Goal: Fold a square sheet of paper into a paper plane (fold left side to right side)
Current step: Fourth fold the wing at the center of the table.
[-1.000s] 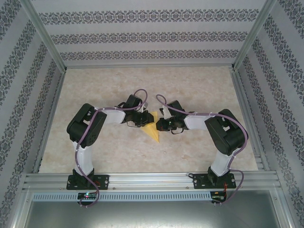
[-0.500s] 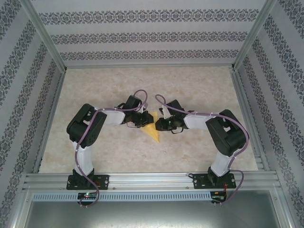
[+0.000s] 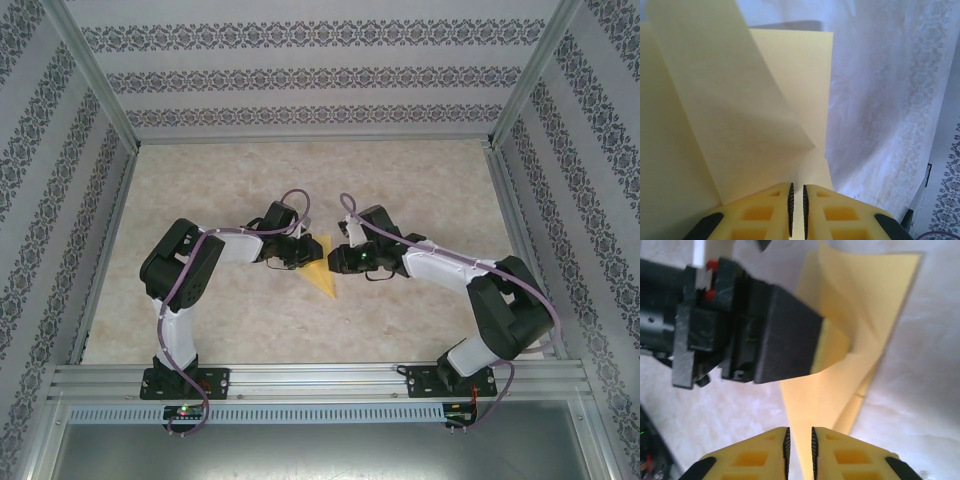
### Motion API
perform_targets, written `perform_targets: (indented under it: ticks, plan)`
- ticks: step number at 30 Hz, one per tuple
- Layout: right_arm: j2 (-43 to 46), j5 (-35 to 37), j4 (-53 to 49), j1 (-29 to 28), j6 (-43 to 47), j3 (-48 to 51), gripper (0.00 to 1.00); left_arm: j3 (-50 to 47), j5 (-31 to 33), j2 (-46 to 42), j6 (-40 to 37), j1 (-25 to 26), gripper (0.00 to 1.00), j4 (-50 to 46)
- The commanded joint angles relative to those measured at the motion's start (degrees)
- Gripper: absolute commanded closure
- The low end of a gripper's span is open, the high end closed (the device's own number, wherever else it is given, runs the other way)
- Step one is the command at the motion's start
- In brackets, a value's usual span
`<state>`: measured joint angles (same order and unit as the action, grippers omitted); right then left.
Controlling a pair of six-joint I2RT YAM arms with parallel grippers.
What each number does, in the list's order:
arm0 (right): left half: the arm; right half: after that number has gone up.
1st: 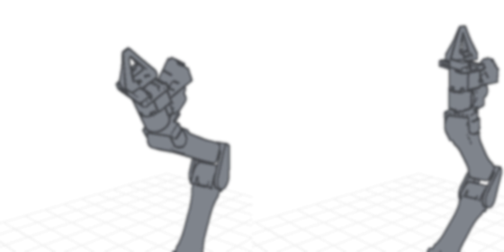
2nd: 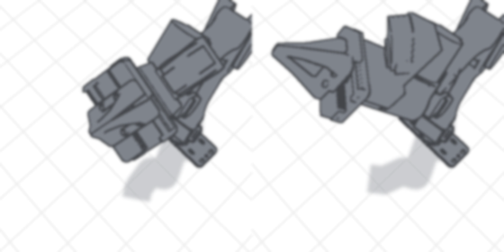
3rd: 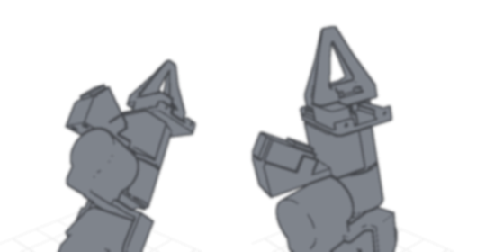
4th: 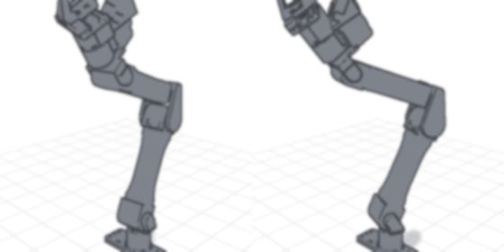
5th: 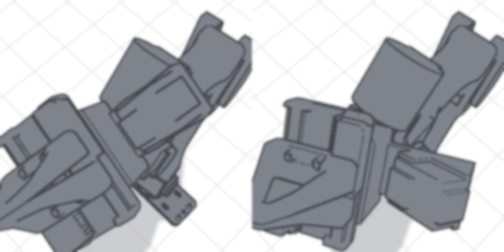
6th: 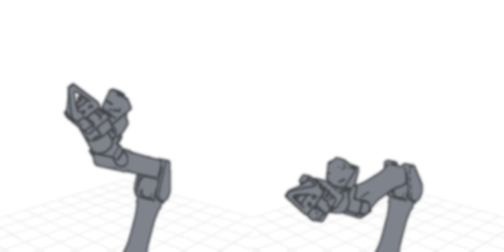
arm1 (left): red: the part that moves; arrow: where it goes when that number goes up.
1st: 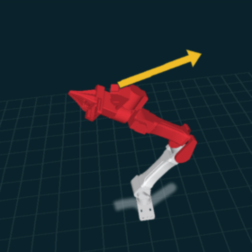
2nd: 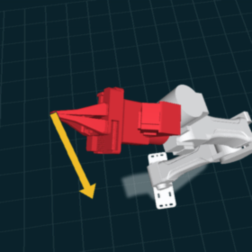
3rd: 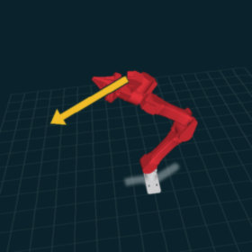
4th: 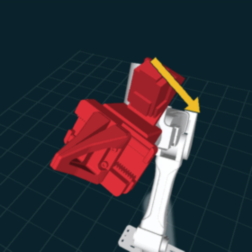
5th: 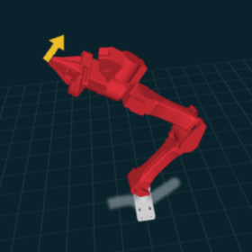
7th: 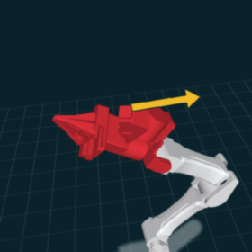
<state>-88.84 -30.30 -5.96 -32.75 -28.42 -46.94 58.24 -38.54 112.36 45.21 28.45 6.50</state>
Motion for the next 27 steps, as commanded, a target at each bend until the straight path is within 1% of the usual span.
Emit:
perform_targets:
  ticks: [1, 8, 27]
  plan:
    - [-3.28, -4.85, 4.11, -2.25, -2.97, 0.57, 0.81, -2.12, 2.63, 0.52, -1.41, 0.39, 0.82, -4.71]
    - [-8.23, -4.44, 4.81, -2.84, -3.22, -0.17, 0.82, -1.91, 2.59, 0.56, -1.53, 0.43, 0.83, -4.92]
    - [-10.61, 0.16, -2.65, -3.98, 0.49, -0.16, 0.82, -1.63, 2.77, 0.67, -1.85, 0.43, 0.83, -5.23]
